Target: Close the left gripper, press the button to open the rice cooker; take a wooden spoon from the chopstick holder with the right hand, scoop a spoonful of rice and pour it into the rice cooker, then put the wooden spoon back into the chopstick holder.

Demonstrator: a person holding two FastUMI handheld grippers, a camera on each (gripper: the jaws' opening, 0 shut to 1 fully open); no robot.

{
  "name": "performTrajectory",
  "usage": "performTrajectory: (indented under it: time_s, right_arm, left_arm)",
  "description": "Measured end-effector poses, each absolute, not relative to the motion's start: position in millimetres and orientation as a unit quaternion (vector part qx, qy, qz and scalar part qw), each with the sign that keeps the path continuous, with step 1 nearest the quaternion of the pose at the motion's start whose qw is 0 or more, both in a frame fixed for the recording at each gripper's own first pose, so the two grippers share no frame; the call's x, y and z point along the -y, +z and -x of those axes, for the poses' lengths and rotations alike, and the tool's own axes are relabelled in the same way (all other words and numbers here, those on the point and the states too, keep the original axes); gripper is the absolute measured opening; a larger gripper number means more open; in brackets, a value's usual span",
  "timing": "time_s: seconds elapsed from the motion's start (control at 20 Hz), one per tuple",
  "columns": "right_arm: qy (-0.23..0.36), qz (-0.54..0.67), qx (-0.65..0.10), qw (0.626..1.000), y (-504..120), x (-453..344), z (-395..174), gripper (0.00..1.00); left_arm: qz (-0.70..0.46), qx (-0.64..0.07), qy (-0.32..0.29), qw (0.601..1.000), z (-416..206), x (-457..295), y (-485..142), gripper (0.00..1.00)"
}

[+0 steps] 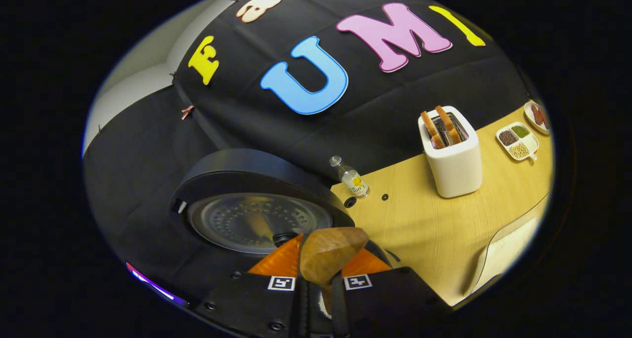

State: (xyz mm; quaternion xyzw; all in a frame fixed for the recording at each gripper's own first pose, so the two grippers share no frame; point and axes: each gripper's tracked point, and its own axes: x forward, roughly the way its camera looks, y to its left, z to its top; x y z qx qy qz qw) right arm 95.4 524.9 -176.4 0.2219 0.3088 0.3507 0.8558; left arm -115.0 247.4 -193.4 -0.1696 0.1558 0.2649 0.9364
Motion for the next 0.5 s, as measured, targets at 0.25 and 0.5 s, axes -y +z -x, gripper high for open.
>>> performTrajectory:
  time_s: [0.25, 0.5]
  right_arm:
    - [0.389, -0.152, -0.274, 0.866, -178, -539, -89, 0.21]
    - [0.422, -0.115, -0.25, 0.864, -178, -554, -76, 0.21]
  left_arm:
    - [0.169, -0.162, 0.265, 0.935, 115, -249, -200, 0.95]
    - [0.166, -0.165, 0.262, 0.936, 116, -250, -202, 0.95]
